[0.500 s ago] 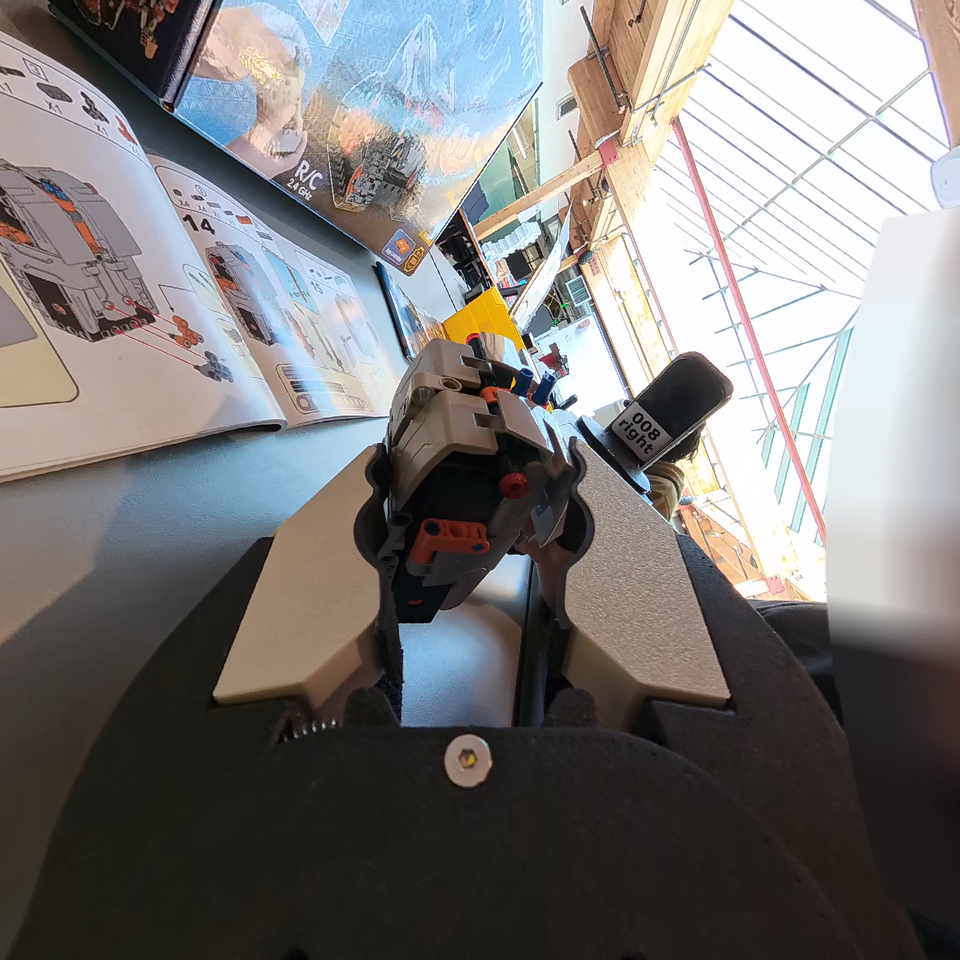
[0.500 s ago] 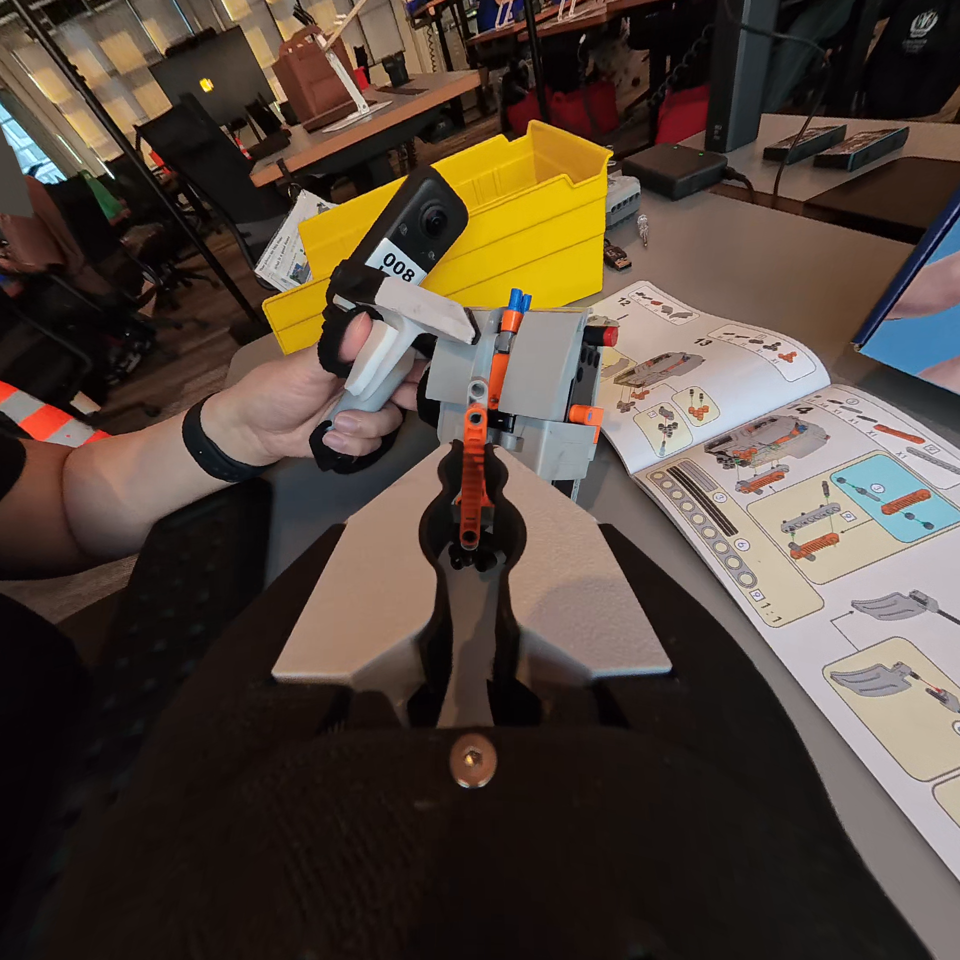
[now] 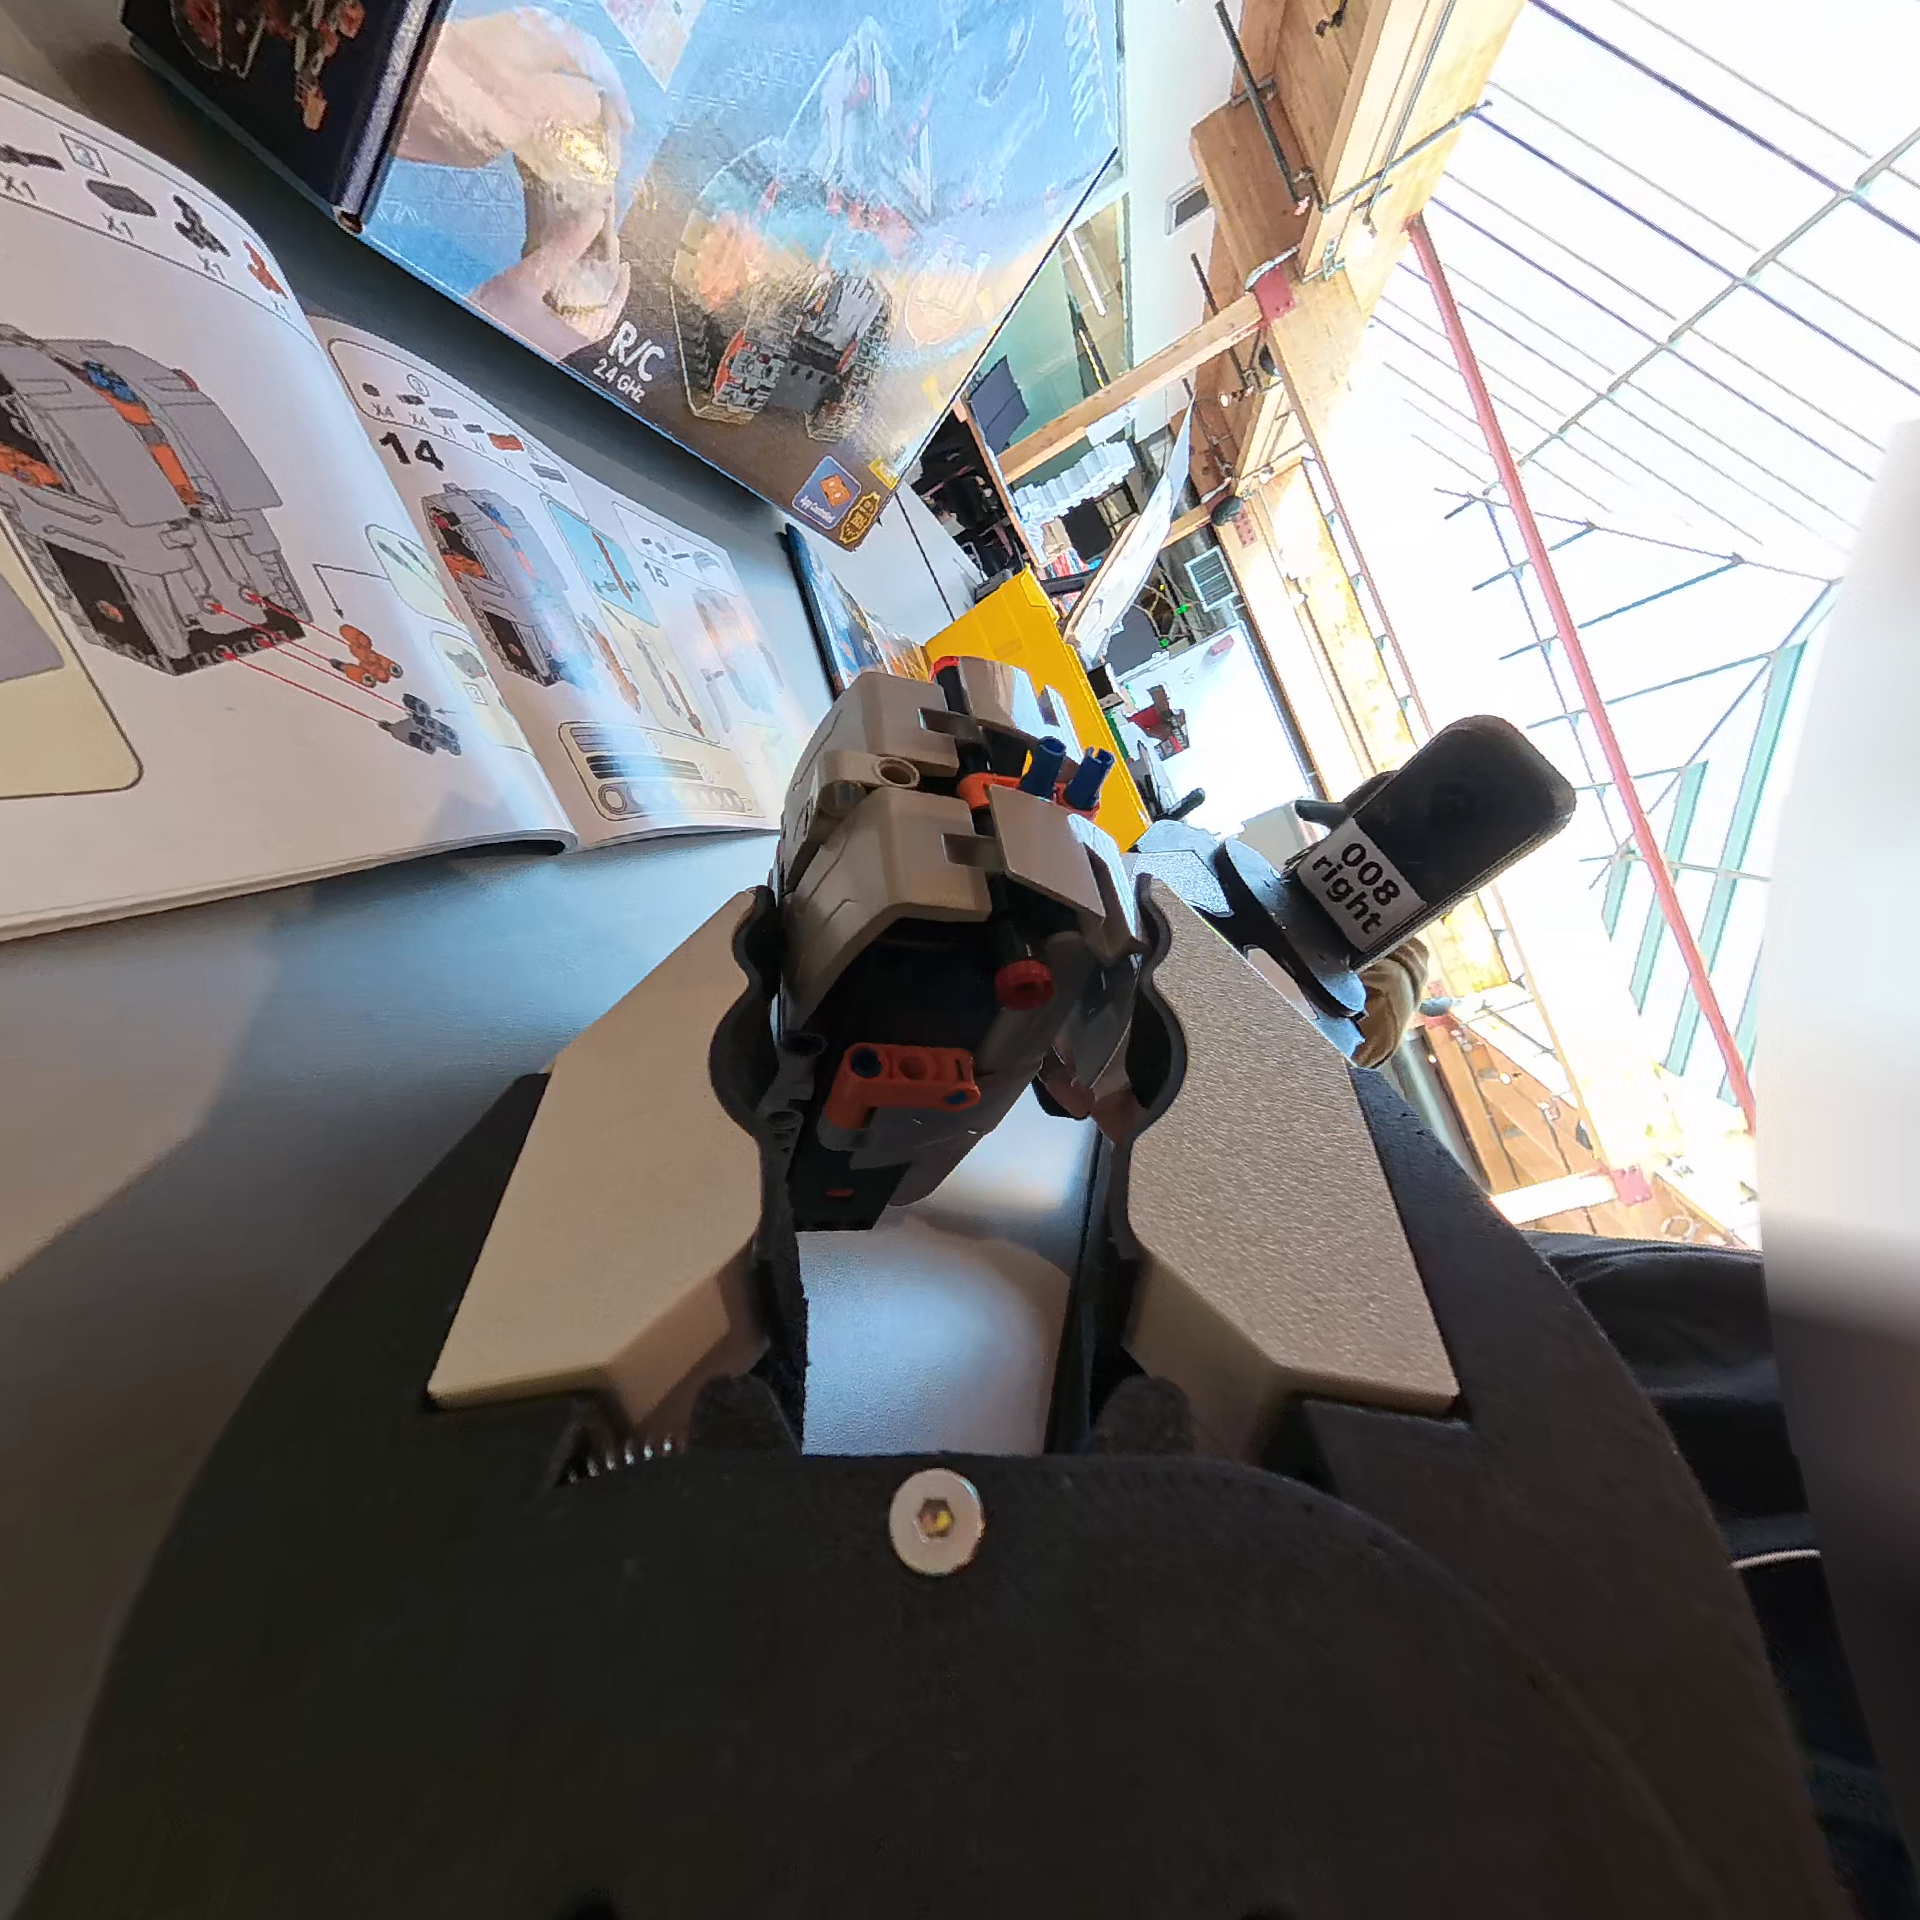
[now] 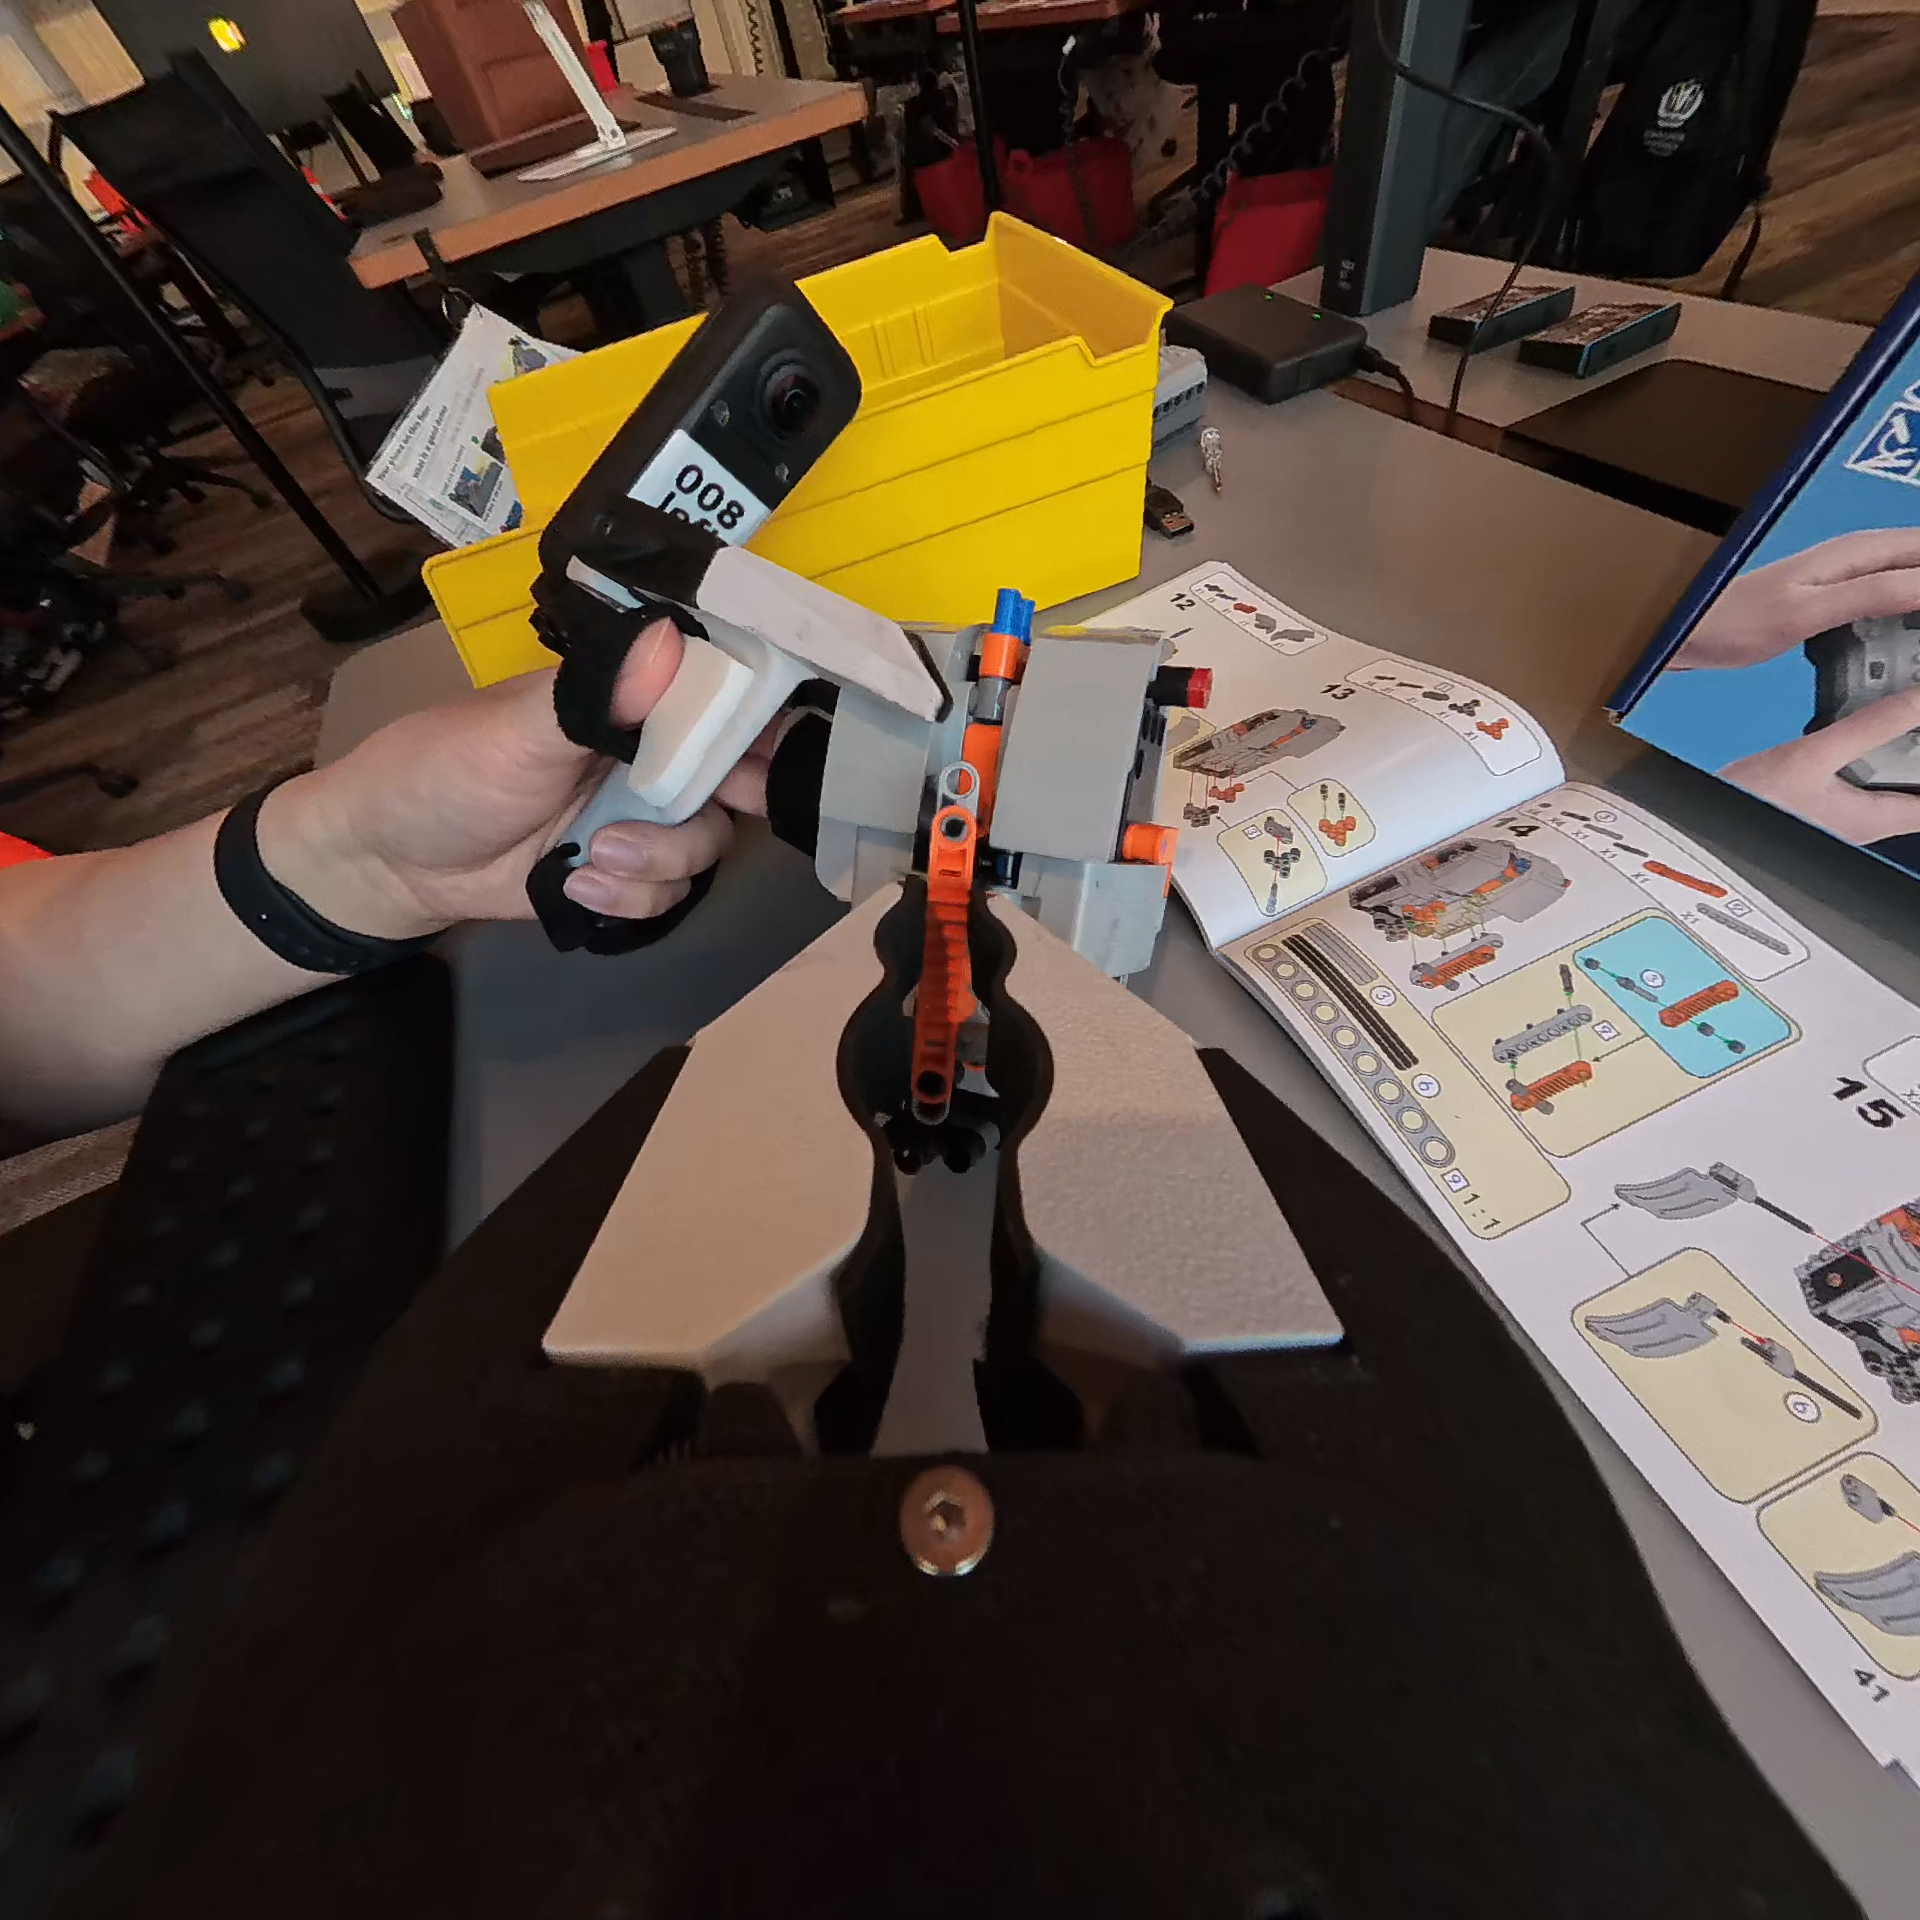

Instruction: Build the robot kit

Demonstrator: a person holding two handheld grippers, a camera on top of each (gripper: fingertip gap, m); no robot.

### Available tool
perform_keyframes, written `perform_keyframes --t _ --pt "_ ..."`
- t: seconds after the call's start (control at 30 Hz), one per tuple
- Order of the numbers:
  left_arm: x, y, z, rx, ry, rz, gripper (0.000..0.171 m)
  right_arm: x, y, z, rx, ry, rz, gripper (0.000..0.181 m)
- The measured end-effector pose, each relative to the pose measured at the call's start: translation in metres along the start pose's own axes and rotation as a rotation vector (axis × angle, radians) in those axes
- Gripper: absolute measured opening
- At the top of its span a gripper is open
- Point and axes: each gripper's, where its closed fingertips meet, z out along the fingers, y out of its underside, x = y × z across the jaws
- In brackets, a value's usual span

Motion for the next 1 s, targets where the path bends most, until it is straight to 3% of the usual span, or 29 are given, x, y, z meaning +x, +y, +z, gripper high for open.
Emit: perform_keyframes --t 0.7,1.0 --pt "-0.008 0.002 0.004 0.023 -0.048 -0.041 0.065 0.010 -0.002 0.001 -0.077 0.230 -0.092 0.005" --pt "-0.013 0.005 0.007 0.025 -0.023 -0.113 0.064 0.013 -0.001 0.003 -0.166 0.200 -0.111 0.006"
